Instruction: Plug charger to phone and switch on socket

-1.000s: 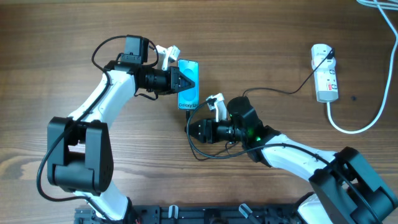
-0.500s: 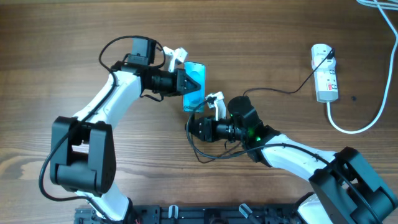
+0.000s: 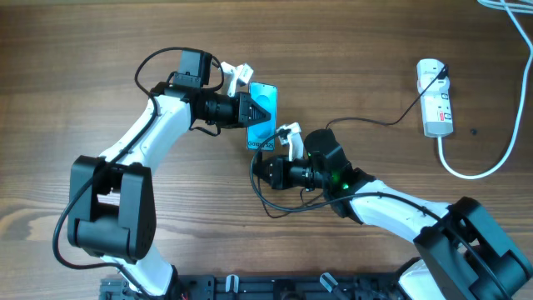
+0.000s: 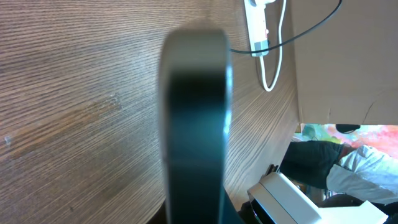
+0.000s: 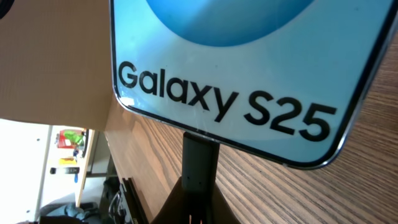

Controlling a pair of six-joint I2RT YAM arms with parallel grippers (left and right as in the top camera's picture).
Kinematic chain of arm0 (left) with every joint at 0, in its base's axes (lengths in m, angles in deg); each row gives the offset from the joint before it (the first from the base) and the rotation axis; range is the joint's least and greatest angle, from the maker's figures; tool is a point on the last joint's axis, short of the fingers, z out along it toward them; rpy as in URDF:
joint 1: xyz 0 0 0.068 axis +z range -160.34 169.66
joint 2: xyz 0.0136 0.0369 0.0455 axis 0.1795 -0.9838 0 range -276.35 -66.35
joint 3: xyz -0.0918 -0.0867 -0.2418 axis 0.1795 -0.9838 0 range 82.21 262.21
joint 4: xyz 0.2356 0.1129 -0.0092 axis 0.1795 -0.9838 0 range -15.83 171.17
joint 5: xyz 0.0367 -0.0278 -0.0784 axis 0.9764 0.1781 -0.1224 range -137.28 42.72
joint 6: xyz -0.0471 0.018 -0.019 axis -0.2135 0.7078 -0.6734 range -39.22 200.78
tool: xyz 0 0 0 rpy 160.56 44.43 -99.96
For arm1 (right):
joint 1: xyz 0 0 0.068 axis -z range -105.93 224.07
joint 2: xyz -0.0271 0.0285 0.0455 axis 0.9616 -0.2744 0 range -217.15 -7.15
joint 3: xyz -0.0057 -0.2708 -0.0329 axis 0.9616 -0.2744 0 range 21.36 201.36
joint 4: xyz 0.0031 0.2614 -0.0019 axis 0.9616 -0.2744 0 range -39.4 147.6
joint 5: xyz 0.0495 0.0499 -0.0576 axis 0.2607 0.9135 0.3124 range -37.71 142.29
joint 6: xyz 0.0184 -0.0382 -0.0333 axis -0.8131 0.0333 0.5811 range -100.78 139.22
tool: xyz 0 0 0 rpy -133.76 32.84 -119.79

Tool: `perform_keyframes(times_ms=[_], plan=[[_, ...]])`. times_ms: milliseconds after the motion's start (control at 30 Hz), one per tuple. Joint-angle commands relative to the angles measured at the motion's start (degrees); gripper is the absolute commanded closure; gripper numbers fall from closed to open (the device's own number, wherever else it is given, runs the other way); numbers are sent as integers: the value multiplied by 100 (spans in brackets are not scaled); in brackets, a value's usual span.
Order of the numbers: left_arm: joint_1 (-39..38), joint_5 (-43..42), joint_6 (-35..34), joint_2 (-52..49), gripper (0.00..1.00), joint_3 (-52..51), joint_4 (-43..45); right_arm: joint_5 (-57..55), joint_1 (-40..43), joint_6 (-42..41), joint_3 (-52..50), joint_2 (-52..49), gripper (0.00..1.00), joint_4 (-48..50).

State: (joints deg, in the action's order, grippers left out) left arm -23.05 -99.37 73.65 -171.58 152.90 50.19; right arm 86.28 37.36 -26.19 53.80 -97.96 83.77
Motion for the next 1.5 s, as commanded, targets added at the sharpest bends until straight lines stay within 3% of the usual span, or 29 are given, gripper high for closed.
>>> perform_keyframes(times_ms=[0, 867, 1467], plan=[[7, -225, 76, 15, 96, -31, -26, -422, 46, -210, 129, 17, 96, 52], [7, -223, 74, 15, 96, -31, -26, -1228, 81, -411, 516, 17, 95, 203], [7, -223, 74, 15, 96, -31, -24, -1169, 229, -616, 544, 17, 96, 654]])
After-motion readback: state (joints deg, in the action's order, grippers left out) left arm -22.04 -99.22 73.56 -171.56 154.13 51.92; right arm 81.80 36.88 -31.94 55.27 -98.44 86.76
